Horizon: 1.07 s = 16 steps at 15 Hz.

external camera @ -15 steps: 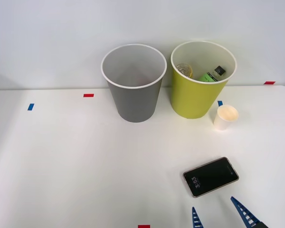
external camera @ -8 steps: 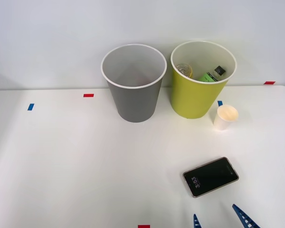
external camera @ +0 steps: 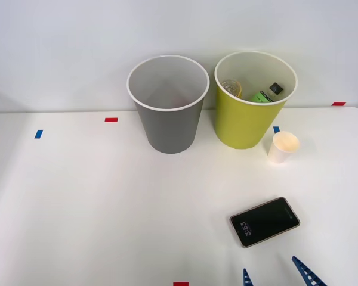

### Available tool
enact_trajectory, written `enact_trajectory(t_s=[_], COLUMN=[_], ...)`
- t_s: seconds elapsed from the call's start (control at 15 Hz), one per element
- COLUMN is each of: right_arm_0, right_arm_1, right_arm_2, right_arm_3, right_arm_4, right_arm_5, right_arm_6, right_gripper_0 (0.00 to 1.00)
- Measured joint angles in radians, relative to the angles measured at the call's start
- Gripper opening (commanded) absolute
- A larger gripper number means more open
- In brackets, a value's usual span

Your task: Put cans in the gray bin, plastic bottles in the light green bin

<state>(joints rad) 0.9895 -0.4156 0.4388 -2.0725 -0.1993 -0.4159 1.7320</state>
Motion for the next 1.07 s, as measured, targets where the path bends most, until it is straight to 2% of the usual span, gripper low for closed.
enact_trajectory(t_s=[1.07], right_arm_0=[0.0], right_arm_1=[0.0], right_arm_2=[0.0], right_arm_3=[0.0], right_arm_4=[0.0], right_arm_5=[0.0], right_arm_6=[0.0], right_gripper_0=[1.0])
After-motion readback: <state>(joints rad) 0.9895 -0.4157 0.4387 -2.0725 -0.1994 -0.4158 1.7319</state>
